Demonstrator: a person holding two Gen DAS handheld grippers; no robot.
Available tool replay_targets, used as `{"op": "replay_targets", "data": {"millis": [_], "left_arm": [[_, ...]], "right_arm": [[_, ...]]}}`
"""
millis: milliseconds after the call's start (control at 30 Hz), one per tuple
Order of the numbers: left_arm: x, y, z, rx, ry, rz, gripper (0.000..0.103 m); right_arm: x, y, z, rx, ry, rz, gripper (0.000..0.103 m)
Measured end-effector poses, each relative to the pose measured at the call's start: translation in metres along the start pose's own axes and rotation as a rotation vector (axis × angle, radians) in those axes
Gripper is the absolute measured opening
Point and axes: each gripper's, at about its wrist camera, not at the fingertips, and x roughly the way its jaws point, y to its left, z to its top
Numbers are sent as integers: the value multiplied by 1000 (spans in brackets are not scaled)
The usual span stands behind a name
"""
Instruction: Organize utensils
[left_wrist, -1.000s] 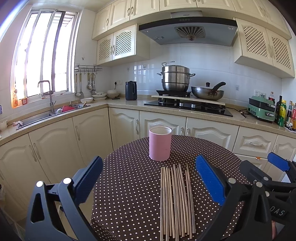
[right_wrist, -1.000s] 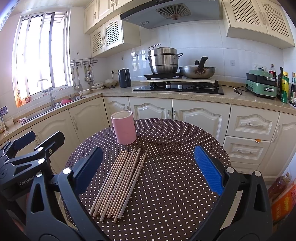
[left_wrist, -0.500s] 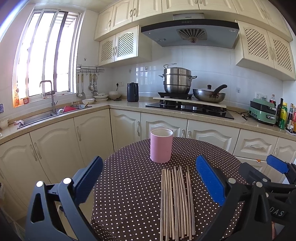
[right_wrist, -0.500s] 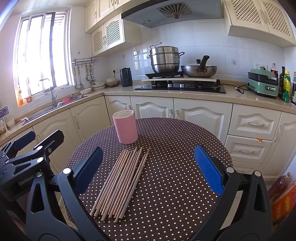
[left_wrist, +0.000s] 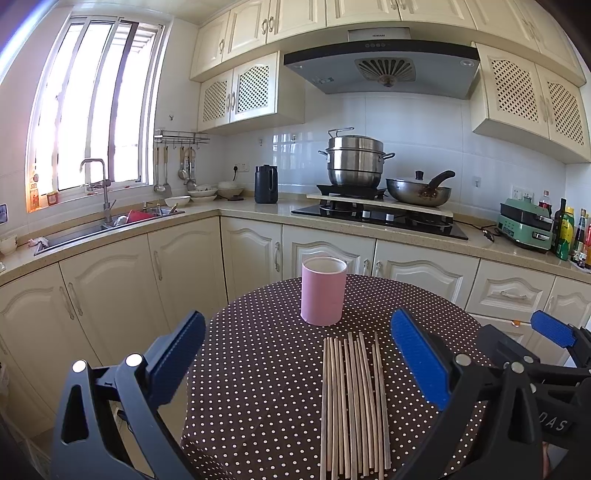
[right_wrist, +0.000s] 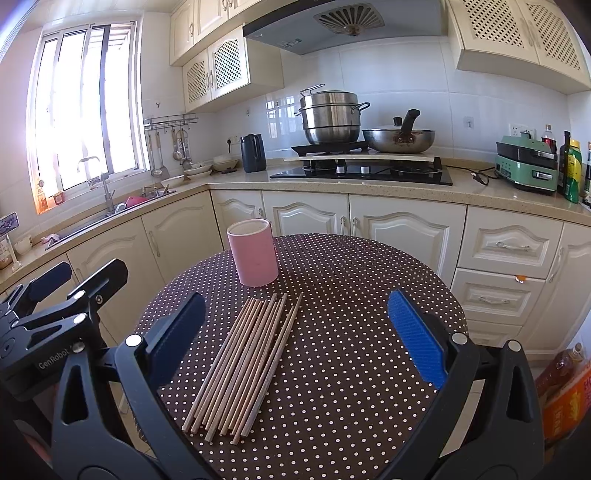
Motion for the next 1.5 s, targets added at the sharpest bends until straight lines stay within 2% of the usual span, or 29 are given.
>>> {"op": "replay_targets", "data": {"millis": [800,1167,1500], "left_arm": [[3,0,-2,-4,13,-1,99],[20,3,-10,-14,76,-26,99],[57,2,-23,-19,184,-41,99]], "right_arm": [[4,-2,-4,8,16,6,97],[13,-3,-10,29,54,3,97],[43,-9,-20,56,139,-22,97]]}}
